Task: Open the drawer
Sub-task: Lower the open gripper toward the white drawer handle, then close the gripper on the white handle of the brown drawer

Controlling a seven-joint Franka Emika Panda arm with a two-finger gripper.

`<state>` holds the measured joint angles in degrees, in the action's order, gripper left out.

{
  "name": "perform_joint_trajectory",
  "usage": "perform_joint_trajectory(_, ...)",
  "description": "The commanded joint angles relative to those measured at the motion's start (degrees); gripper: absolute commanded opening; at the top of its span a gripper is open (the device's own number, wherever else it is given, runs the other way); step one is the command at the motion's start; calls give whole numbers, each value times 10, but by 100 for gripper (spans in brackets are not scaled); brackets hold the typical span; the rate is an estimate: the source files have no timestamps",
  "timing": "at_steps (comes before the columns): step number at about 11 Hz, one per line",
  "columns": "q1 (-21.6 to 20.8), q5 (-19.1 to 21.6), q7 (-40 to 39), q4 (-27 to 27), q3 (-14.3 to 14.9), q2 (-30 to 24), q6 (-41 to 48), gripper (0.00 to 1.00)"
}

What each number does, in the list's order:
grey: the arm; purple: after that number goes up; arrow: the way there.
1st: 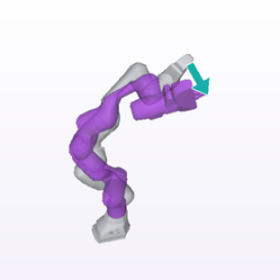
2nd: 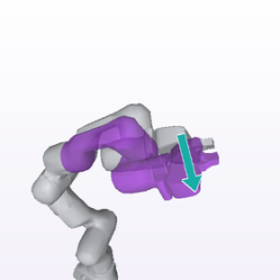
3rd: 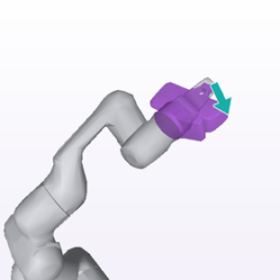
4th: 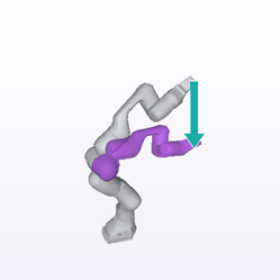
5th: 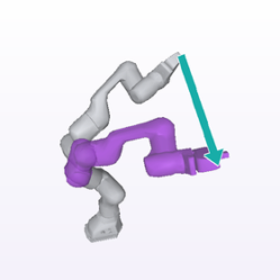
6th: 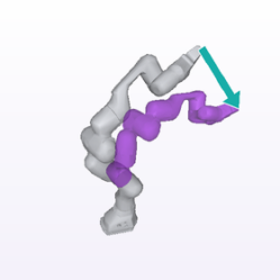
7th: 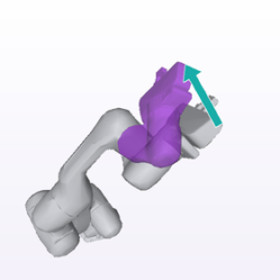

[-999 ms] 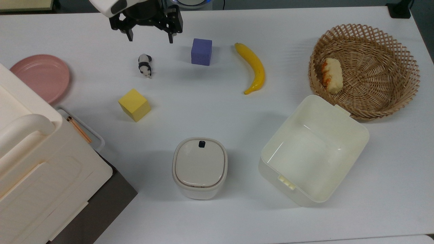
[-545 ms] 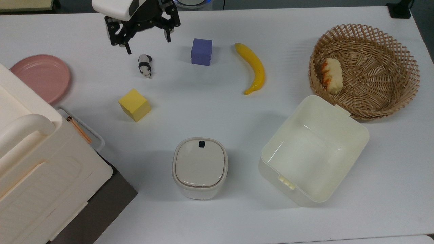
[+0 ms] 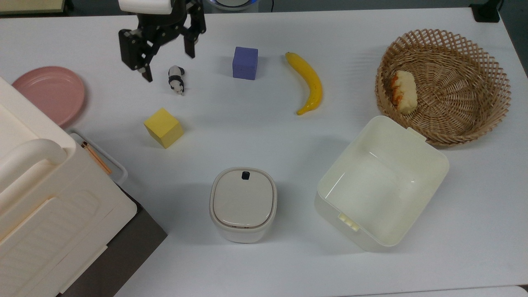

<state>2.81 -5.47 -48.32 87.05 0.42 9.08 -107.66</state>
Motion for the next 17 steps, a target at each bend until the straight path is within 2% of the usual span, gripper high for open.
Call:
perform_joint_trajectory(1, -4, -48, -11, 61, 25, 11, -156, 96)
perform_joint_trajectory(4, -3, -90, -2, 73, 54, 59, -269, 90)
perform_joint_trajectory(7, -7, -136, 53, 72, 85, 111, -350, 84)
perform_joint_trajectory(8, -7, -154, 59, 72, 88, 120, -359, 78)
perform_joint_trajectory(10, -7, -182, 60, 78, 88, 124, -362, 61)
perform_joint_trajectory(11, -8, -189, 59, 81, 88, 125, -363, 48)
perform_joint_trajectory(17, -4, -202, 61, 80, 88, 142, -365, 45)
